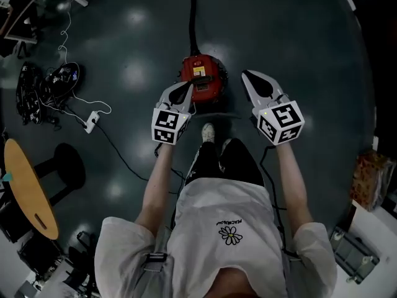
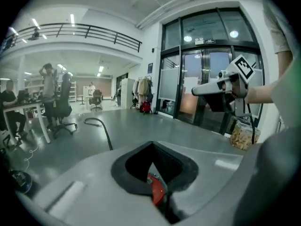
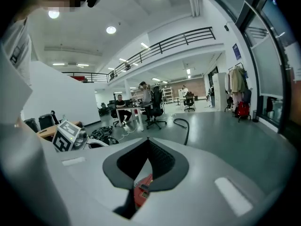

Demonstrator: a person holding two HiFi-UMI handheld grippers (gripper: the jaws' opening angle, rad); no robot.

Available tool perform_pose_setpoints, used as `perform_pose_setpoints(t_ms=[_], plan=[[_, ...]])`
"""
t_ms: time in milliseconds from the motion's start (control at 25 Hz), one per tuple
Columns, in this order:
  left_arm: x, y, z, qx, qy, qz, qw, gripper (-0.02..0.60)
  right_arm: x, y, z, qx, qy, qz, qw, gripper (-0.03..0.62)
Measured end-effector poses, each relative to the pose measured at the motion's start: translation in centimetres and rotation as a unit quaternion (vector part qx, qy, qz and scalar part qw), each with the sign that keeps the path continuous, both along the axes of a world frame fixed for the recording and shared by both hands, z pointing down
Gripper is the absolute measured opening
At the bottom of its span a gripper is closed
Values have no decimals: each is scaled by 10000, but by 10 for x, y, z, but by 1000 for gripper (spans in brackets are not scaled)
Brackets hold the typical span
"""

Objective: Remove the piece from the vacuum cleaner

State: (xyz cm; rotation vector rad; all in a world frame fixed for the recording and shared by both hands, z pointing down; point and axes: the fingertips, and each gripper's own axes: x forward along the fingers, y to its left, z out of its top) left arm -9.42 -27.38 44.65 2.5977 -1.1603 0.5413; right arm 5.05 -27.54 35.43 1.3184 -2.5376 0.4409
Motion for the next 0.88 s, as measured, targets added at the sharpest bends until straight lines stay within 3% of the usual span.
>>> perform_pose_setpoints(t_ms=[200,440,680,720,880], plan=[[10,-12,86,-854,-505,451,9940,0,3,-12,47,-331,257,-50,9991,23],[44,-5,220,-1894,-1198,992,9695,0,17,-16,145,-757,767,-452,9931,23],[63,-1,304,-2259,-1639,1301,9514,0,17,3,240,-1341,808,-498,9864,26],[63,-1,312,-2275,-1668,1310,9504,0,16,10,253,-1483,807,-566,9840,70],[62,-3,330,-2252,-1640,1329,9512,0,9,50,305,-2126,960,-1100,9662,142]])
